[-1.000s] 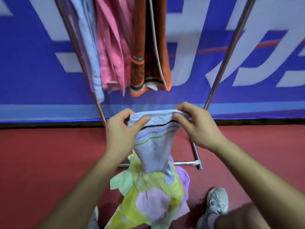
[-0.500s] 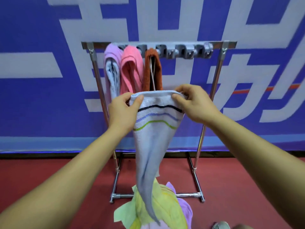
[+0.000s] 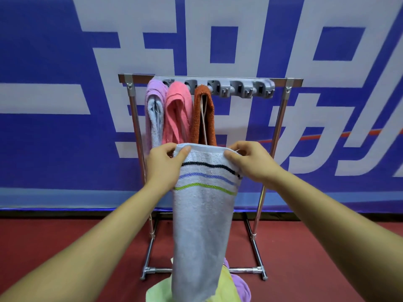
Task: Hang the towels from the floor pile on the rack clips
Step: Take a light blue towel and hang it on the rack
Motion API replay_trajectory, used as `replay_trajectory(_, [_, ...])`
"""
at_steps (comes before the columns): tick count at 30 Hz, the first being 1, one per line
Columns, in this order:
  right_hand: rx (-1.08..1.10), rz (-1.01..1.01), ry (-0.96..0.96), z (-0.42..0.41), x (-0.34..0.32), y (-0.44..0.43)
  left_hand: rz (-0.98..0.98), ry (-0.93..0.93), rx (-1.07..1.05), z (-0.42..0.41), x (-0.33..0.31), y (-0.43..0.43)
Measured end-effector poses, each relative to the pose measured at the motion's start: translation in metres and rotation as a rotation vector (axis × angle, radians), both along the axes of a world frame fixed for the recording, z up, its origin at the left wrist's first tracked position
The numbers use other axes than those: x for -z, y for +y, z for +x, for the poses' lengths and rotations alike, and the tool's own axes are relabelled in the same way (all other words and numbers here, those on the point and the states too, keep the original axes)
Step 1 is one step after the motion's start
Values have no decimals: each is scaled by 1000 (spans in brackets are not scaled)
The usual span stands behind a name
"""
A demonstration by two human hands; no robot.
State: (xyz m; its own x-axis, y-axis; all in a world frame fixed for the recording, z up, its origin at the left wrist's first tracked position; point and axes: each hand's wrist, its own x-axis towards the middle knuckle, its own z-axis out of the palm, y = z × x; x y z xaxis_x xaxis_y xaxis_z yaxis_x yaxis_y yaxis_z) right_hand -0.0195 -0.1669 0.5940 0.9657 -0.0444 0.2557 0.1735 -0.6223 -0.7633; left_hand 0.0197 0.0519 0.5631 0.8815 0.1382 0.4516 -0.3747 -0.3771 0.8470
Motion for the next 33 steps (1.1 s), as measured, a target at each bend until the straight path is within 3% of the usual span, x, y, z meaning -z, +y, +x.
replay_trajectory(10, [15, 429, 170, -10, -18, 17, -90, 73, -93, -22, -11, -22])
replay_trajectory(19, [26, 465, 130, -16, -6, 36, -258, 139, 45, -49, -9, -45])
replay_trajectory(24, [45, 386, 83, -17, 2, 40, -438, 251, 107, -59, -3, -51])
replay_trajectory(33, [-36, 387, 89, -19, -3, 43, -613, 356, 383, -70, -15, -45])
